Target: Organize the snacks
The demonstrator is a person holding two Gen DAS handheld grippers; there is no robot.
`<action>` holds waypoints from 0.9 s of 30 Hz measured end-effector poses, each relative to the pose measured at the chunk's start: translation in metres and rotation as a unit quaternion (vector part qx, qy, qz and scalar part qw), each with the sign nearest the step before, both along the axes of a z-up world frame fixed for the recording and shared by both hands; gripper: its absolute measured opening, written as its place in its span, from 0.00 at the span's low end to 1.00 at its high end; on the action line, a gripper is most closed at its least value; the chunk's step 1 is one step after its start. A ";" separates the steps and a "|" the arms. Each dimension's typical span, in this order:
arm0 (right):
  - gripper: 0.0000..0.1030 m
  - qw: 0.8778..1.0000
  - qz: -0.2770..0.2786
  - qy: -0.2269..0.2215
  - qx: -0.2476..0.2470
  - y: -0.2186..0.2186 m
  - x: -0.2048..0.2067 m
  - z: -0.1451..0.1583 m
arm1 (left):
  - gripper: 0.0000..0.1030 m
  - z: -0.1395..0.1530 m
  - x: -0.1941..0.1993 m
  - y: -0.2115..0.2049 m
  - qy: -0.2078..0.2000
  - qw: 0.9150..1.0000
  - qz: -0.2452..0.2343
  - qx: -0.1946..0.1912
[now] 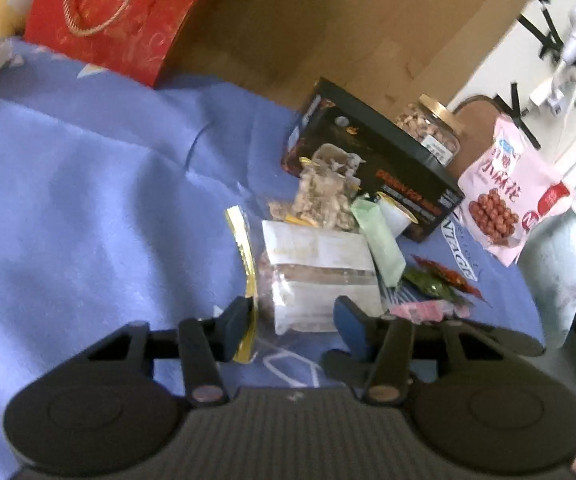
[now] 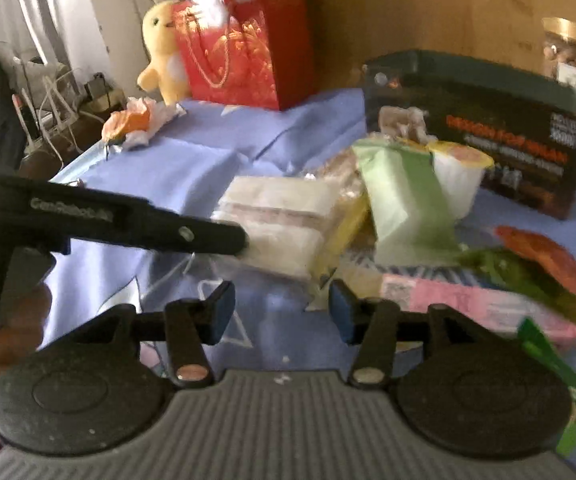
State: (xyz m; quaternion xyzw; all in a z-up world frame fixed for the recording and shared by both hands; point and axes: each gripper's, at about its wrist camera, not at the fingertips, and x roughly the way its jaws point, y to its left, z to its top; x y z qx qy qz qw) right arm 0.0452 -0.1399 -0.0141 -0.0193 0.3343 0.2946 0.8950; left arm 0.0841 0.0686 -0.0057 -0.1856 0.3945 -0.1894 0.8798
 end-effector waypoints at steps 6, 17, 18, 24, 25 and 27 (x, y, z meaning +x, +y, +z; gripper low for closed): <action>0.31 0.999 -0.002 -0.044 -0.004 -0.003 -0.025 0.011 | 0.40 0.019 -0.037 -0.007 -0.029 0.999 -0.016 0.029; 0.29 0.995 -0.034 -0.097 0.000 -0.021 -0.037 0.021 | 0.40 0.032 -0.033 -0.024 -0.031 0.998 -0.046 0.034; 0.30 0.995 -0.032 -0.092 0.000 -0.024 -0.037 0.019 | 0.40 0.030 -0.035 -0.026 -0.031 0.998 -0.049 0.037; 0.36 0.998 -0.007 -0.060 -0.006 -0.027 -0.052 0.004 | 0.61 0.016 -0.044 -0.023 -0.014 0.996 -0.073 0.046; 0.40 0.998 -0.003 -0.058 -0.007 -0.027 -0.053 0.004 | 0.67 0.016 -0.047 -0.019 -0.013 0.996 -0.072 0.044; 0.55 0.998 0.001 -0.057 -0.005 -0.029 -0.054 0.004 | 0.71 0.017 -0.050 -0.008 -0.014 0.997 -0.065 0.034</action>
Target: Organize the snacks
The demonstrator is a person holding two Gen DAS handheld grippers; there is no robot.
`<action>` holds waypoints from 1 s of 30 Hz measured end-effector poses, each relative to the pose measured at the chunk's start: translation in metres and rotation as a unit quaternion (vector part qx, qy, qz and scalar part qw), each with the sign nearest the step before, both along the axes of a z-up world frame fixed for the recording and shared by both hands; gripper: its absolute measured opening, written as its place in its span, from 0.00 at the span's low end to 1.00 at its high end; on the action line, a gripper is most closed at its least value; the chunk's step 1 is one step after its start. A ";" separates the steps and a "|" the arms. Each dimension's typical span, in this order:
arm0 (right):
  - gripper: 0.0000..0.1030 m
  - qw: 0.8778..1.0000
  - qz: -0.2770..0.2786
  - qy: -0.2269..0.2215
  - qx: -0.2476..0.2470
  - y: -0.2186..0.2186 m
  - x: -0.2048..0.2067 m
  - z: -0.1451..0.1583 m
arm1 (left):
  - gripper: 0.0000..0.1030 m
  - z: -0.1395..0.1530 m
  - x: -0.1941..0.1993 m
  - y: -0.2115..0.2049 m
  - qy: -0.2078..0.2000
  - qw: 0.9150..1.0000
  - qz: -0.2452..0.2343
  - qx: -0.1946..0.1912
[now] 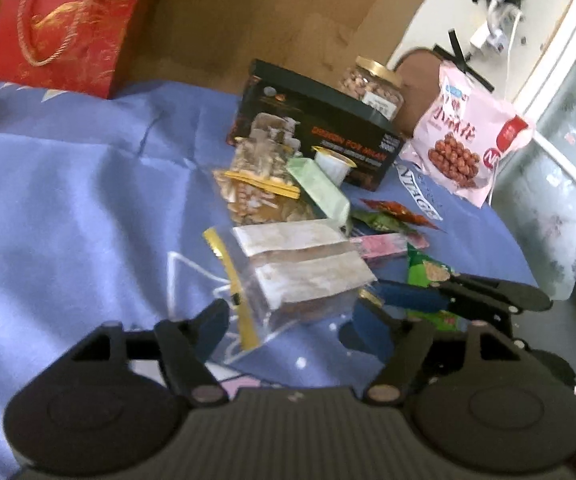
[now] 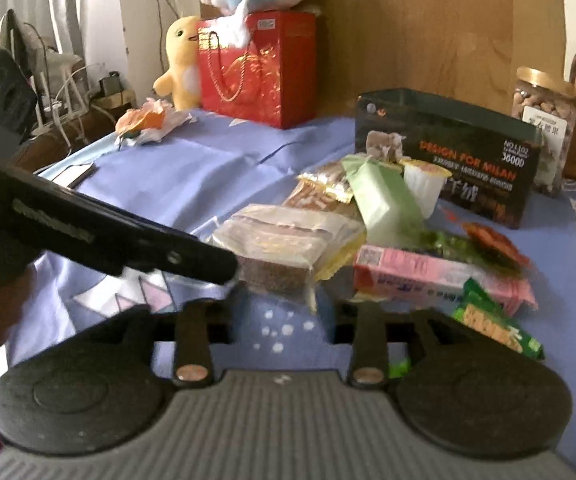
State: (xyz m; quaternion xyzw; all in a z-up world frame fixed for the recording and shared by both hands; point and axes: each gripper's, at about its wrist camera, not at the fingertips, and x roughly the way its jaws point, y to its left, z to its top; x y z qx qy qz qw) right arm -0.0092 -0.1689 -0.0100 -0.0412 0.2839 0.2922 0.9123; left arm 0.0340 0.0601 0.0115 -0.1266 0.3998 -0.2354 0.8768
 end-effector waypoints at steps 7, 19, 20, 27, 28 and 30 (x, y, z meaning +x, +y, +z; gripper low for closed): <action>0.59 0.997 0.033 0.056 0.046 -0.013 0.009 0.001 | 0.73 0.007 0.003 0.047 0.017 0.997 0.038 -0.067; 0.60 0.995 0.019 0.076 0.059 -0.008 0.035 -0.010 | 0.51 -0.012 0.048 -0.005 0.046 0.997 -0.014 -0.056; 0.60 0.996 0.019 0.070 0.053 -0.004 0.034 -0.010 | 0.50 -0.014 0.050 -0.008 0.051 0.997 -0.013 -0.054; 0.57 0.998 0.017 0.035 0.046 -0.001 0.024 -0.002 | 0.50 0.000 0.036 -0.007 0.022 0.999 -0.016 -0.045; 0.57 0.998 0.017 0.027 0.045 -0.001 0.023 0.000 | 0.50 0.003 0.035 -0.005 0.019 0.999 -0.016 -0.047; 0.57 0.999 0.016 0.006 0.039 0.002 0.018 0.007 | 0.50 0.012 0.032 -0.004 0.009 0.999 -0.013 -0.050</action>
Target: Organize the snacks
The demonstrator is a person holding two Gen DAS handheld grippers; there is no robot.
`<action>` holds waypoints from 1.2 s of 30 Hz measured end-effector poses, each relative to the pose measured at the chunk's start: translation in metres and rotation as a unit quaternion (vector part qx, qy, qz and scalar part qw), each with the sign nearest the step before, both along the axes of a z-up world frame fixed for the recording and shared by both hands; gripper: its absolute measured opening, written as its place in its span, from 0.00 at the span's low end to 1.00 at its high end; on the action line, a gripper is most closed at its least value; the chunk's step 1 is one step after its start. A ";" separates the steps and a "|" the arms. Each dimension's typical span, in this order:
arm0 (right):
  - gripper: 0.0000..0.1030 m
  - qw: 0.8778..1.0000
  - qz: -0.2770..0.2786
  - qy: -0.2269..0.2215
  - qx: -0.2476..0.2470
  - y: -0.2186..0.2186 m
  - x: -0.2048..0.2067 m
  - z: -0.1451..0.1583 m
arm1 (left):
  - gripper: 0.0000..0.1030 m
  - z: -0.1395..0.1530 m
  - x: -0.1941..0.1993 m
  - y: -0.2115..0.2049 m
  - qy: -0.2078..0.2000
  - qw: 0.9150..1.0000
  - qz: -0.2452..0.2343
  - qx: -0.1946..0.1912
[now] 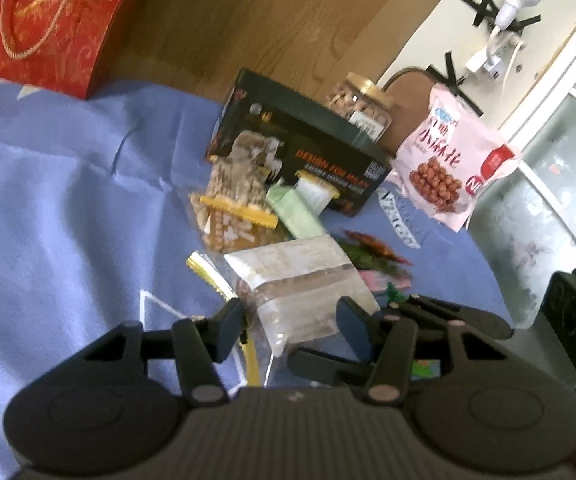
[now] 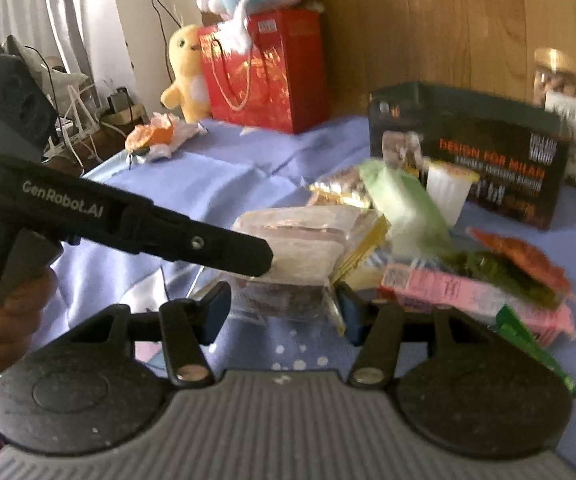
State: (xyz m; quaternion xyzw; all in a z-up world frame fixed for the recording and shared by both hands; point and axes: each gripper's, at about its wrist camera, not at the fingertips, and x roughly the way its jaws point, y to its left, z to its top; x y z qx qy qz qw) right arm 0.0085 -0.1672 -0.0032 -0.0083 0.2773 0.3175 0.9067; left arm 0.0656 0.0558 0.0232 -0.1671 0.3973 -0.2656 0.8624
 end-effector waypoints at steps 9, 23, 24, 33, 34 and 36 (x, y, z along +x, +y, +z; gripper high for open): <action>0.57 0.999 0.003 -0.050 0.022 0.003 -0.010 0.020 | 0.51 0.031 -0.014 0.004 -0.042 0.999 0.008 0.006; 0.57 0.995 -0.052 -0.071 0.037 -0.016 0.003 0.028 | 0.52 0.042 0.019 -0.022 -0.062 0.998 -0.023 0.006; 0.57 0.995 -0.056 -0.073 0.037 -0.018 0.005 0.028 | 0.52 0.043 0.022 -0.025 -0.064 0.998 -0.025 0.007; 0.57 0.987 -0.110 -0.109 0.042 -0.039 0.054 0.040 | 0.52 0.065 0.080 -0.072 -0.121 0.991 -0.045 0.038; 0.57 0.985 -0.120 -0.113 0.044 -0.042 0.065 0.041 | 0.52 0.067 0.088 -0.080 -0.126 0.990 -0.044 0.041; 0.57 0.983 -0.136 -0.115 0.046 -0.047 0.088 0.041 | 0.52 0.070 0.110 -0.098 -0.136 0.989 -0.039 0.049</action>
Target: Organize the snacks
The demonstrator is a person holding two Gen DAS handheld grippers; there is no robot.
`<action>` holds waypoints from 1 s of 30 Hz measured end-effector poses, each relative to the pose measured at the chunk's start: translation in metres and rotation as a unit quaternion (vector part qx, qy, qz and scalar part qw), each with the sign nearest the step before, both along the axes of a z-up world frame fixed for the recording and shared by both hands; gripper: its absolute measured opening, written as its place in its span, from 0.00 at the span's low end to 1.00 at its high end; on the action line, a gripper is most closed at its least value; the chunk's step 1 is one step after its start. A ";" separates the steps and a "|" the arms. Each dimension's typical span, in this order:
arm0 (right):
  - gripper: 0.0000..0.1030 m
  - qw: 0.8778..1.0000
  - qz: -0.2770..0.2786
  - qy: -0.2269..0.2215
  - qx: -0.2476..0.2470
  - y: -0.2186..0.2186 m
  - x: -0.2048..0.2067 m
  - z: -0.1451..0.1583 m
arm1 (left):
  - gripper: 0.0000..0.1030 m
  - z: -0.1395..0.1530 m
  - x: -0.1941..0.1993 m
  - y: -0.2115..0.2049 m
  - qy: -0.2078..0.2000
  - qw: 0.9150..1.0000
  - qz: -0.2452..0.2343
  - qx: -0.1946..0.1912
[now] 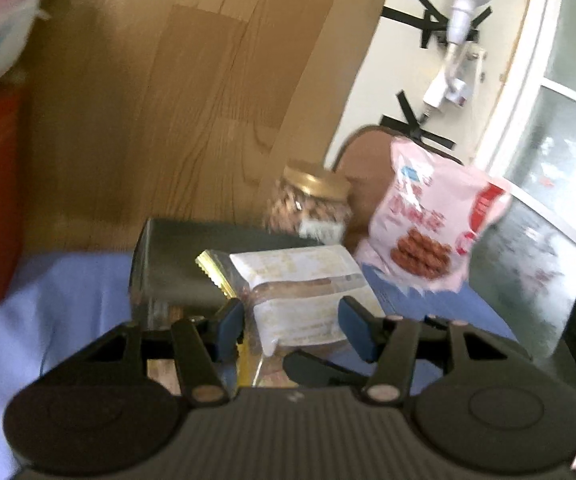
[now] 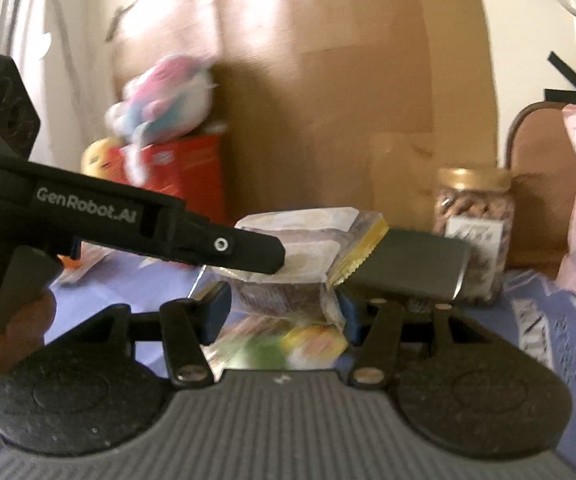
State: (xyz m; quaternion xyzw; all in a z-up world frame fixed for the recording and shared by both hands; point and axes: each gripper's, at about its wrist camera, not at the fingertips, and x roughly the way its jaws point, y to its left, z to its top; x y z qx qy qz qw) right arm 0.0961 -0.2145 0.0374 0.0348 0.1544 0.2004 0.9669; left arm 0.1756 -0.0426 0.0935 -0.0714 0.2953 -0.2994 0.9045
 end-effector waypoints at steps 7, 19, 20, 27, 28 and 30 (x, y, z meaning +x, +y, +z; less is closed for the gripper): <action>0.58 0.999 -0.045 0.007 0.020 -0.030 0.027 0.002 | 0.61 0.003 0.033 -0.007 -0.017 0.999 0.040 0.002; 0.61 0.971 -0.074 0.149 0.174 -0.091 0.075 -0.030 | 0.49 -0.047 0.080 0.009 0.093 0.984 0.140 0.062; 0.61 0.972 -0.078 0.147 0.168 -0.087 0.074 -0.031 | 0.49 -0.047 0.074 0.006 0.087 0.984 0.139 0.072; 0.61 0.977 -0.073 0.139 0.147 -0.072 0.062 -0.031 | 0.56 -0.045 0.046 0.024 0.095 0.983 0.145 0.057; 0.61 0.977 -0.063 0.140 0.147 -0.070 0.061 -0.031 | 0.63 -0.045 0.048 0.024 0.098 0.983 0.147 0.055; 0.59 0.978 -0.045 0.142 0.146 -0.072 0.061 -0.027 | 0.64 -0.044 0.043 0.033 0.107 0.982 0.153 0.042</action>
